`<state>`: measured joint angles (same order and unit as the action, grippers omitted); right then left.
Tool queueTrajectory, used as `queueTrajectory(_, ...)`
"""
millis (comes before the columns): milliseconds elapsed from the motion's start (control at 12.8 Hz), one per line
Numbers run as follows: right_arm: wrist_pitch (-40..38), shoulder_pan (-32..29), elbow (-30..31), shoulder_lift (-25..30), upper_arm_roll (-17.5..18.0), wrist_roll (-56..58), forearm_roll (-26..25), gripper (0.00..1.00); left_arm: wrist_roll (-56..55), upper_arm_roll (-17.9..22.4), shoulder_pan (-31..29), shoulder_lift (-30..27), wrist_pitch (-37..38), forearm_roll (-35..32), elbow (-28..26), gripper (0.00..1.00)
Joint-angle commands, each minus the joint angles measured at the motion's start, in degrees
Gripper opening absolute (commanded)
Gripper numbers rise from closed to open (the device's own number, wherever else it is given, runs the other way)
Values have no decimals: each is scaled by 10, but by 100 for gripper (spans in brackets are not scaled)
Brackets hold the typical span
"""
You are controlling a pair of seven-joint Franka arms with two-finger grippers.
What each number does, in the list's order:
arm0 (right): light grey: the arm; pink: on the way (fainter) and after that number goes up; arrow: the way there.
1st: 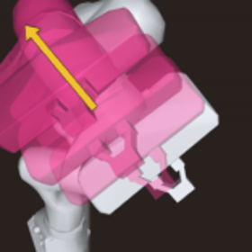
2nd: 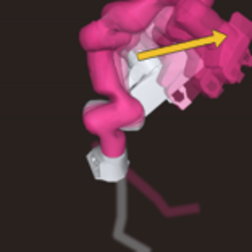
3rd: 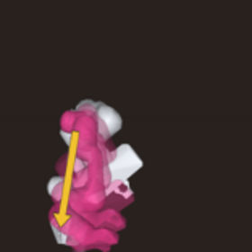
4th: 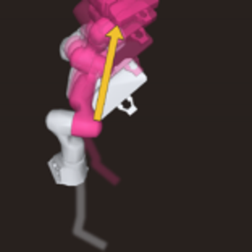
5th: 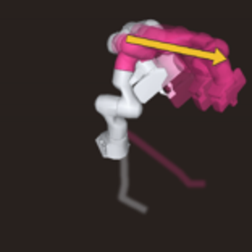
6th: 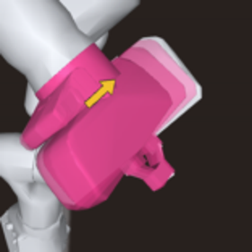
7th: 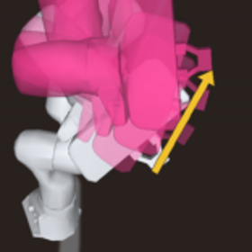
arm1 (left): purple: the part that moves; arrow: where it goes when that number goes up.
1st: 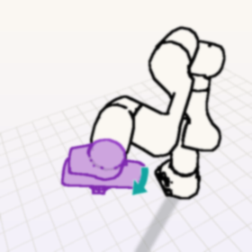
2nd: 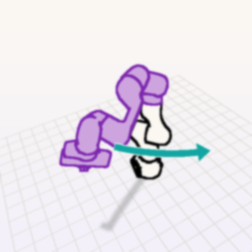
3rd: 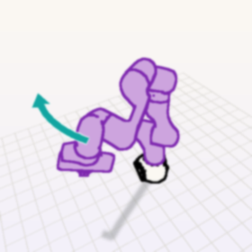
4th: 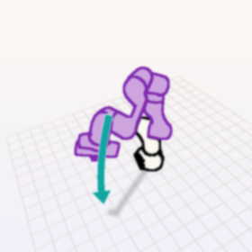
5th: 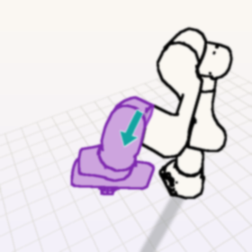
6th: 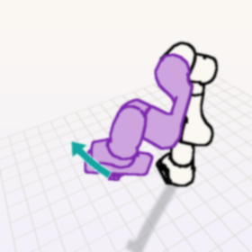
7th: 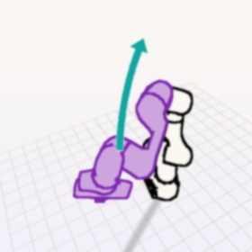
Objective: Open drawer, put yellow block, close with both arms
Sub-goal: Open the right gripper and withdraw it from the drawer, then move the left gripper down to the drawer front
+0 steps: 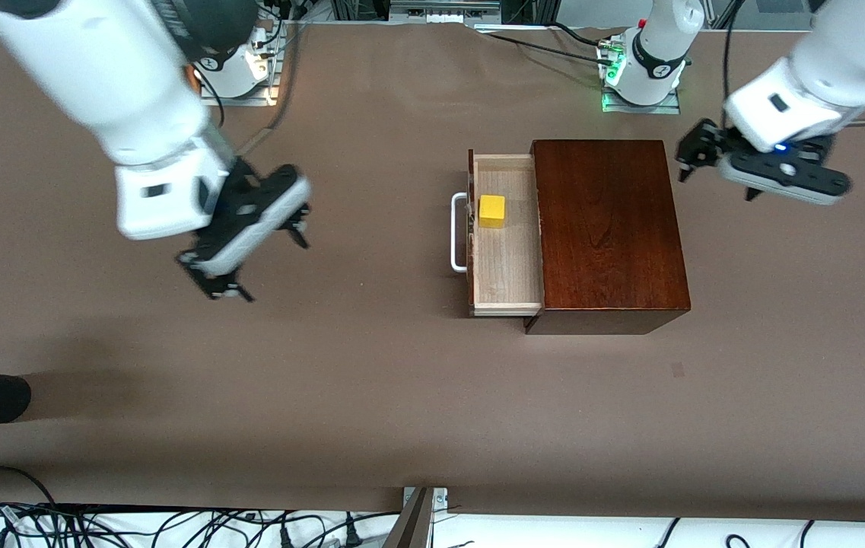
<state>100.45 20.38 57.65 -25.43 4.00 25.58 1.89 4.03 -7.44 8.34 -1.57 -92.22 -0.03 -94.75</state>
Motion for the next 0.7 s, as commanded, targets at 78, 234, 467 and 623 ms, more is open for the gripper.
queueTrajectory(78,-9,-9,159,131,-68,-11,47,100,48,-84,1,48,20,21,27,100)
queueTrajectory(234,-9,-9,233,187,-93,-31,47,100,78,-124,2,87,13,22,40,100)
queueTrajectory(467,-4,-9,333,239,-127,-64,40,100,125,-176,14,190,10,19,109,100)
queueTrajectory(623,-4,-9,364,247,-144,-80,36,100,211,-179,52,257,-36,21,151,100)
